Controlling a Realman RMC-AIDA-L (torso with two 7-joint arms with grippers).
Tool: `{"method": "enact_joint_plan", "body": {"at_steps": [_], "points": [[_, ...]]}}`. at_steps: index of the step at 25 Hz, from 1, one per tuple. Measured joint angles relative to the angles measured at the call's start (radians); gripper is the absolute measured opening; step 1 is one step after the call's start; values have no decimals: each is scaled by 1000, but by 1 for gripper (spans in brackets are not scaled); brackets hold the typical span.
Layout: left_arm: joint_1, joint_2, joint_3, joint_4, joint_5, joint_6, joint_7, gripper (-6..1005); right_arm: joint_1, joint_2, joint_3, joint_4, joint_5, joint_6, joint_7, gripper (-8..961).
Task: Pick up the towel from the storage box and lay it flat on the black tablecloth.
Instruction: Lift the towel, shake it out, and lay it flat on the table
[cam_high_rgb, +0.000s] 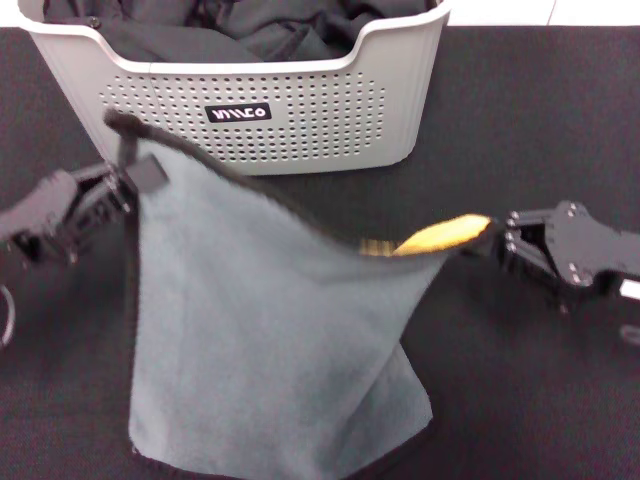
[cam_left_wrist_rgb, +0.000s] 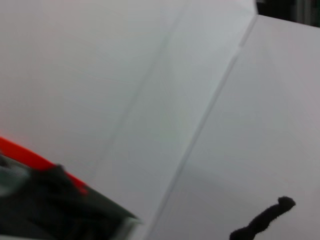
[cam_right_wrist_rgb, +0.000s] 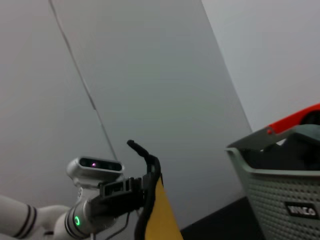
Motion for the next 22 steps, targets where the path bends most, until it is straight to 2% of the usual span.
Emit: {"method": "enact_joint_plan", "body": {"at_steps": [3,9,14,17,22], "points": [[-8,2,-51,6,6,-50,9,50,72,0,46,78,-29,-14,-45,13],[-48,12,-109,22,7,-94,-21,49,126,9,127,68,-67,-70,-34,13],[-68,12,-108,9,9,-155,-36,49,161,9,147,89,-72,-129,7,13],[-71,-12,-105,-15,12,-224,21,49,195,18,139,123,-75,-199,30,13],[-73,-48,-124,-43,-1,-265,100,50,261,28,128,183,-82,-307,66,14]]}}
